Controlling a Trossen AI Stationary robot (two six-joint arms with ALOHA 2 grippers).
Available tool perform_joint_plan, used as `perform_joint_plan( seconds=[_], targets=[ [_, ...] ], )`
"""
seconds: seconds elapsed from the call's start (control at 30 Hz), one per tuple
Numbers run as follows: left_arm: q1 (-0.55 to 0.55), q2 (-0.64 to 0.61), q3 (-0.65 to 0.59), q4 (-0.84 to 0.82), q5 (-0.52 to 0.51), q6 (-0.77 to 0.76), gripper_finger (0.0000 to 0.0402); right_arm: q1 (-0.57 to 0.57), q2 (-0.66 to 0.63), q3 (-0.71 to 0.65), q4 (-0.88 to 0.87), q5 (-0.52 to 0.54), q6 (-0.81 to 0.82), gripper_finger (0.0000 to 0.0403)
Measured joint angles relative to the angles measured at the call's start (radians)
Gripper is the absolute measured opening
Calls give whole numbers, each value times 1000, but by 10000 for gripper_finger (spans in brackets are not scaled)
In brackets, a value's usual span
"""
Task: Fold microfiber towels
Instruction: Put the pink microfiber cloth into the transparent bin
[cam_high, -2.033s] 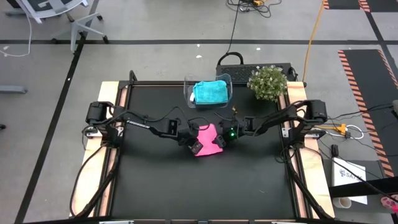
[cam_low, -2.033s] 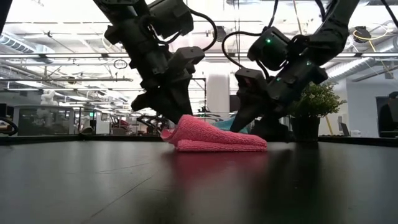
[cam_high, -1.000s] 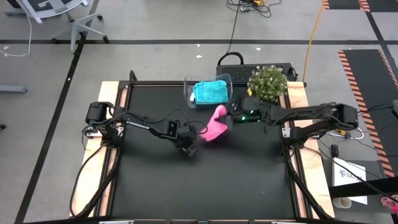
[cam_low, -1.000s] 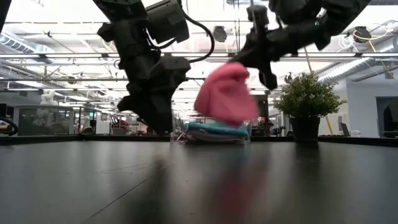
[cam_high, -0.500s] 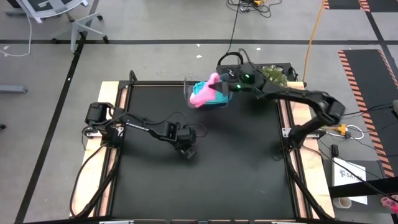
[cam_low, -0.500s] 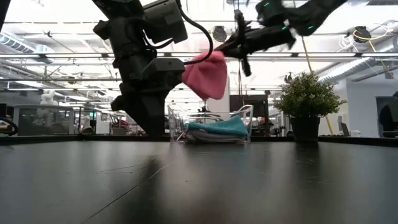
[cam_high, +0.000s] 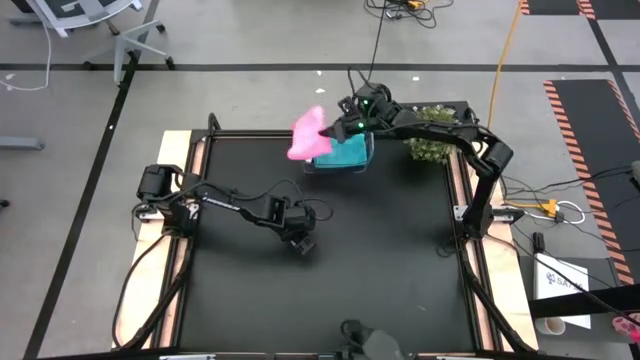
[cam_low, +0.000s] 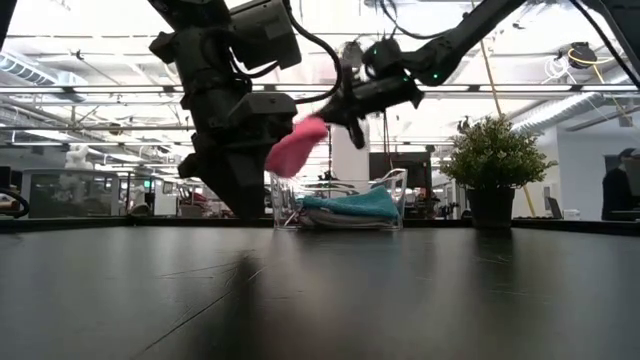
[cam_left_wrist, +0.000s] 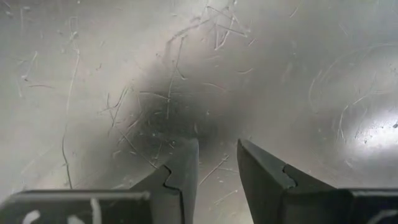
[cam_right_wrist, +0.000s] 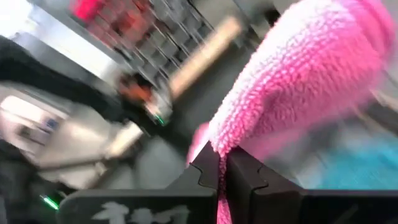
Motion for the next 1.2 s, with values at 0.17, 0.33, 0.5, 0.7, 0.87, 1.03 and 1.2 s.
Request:
perform_joint_plan(
  seconds=[0.17, 0.33, 0.5, 0.7, 0.87, 1.03, 1.2],
  targets=[
    [0, 0, 0, -5, 0, 1, 113, -18, -20, 0, -378, 74, -198, 0],
    [0, 0, 0, -2, 0, -2, 113, -16, -17, -2, -674, 272, -366, 0],
    [0, 0, 0, 9, 0, -17, 113, -20, -20, -2, -695, 371, -435, 0],
    [0, 0, 0, 15, 1, -36, 113, -22, -21, -2, -668, 473, -477, 0],
    [0, 0, 0, 17, 1, -44, 113, -22, -25, -2, -637, 503, -492, 0],
    [0, 0, 0, 17, 1, -59, 113, -22, -25, -2, -633, 600, -495, 0],
    [0, 0, 0, 17, 0, -67, 113, -23, -26, -18, -613, 654, -486, 0]
  ],
)
